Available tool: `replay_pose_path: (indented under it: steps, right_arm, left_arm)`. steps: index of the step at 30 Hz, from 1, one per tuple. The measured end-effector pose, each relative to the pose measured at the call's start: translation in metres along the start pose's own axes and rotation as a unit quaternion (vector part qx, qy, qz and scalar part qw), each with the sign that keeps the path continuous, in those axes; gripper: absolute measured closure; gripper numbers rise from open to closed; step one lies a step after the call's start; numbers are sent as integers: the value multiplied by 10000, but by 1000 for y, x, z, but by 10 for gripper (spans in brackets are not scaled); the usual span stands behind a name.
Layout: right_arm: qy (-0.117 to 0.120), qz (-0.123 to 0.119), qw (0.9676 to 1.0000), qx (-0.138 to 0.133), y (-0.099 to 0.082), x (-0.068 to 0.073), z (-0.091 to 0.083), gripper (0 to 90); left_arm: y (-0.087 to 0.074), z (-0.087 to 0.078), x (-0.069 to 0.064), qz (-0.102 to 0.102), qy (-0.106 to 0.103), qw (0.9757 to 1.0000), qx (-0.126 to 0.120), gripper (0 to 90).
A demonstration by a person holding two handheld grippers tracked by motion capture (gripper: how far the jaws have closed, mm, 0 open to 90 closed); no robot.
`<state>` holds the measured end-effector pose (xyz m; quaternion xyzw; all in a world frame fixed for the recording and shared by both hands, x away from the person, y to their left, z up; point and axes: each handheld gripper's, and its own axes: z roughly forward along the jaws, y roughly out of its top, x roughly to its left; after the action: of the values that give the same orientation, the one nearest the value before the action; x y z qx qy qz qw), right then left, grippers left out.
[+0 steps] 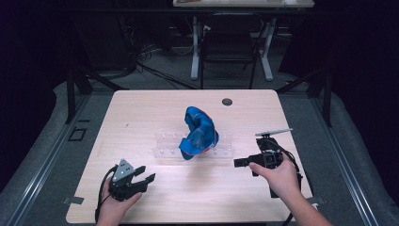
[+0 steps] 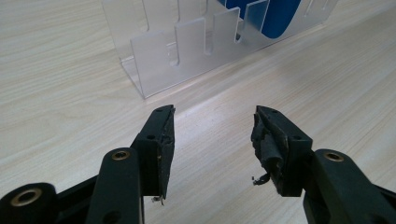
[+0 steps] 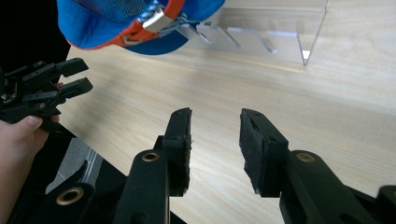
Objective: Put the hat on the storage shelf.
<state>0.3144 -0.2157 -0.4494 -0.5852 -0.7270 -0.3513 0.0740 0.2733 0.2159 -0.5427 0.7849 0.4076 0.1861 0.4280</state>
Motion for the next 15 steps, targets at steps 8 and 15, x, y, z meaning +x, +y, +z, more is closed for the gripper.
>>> replay_pose_path:
  steps: [8, 15]
  right_arm:
    - [27, -11, 9995, -326, -16, -13, -1, 632]
    - [-120, -59, 9986, -519, -31, -20, 2, 627]
  left_arm:
    - [-1, 1, 0, -23, 2, 10000, 37, 503]
    - [-2, 3, -1, -46, -23, 10000, 54, 510]
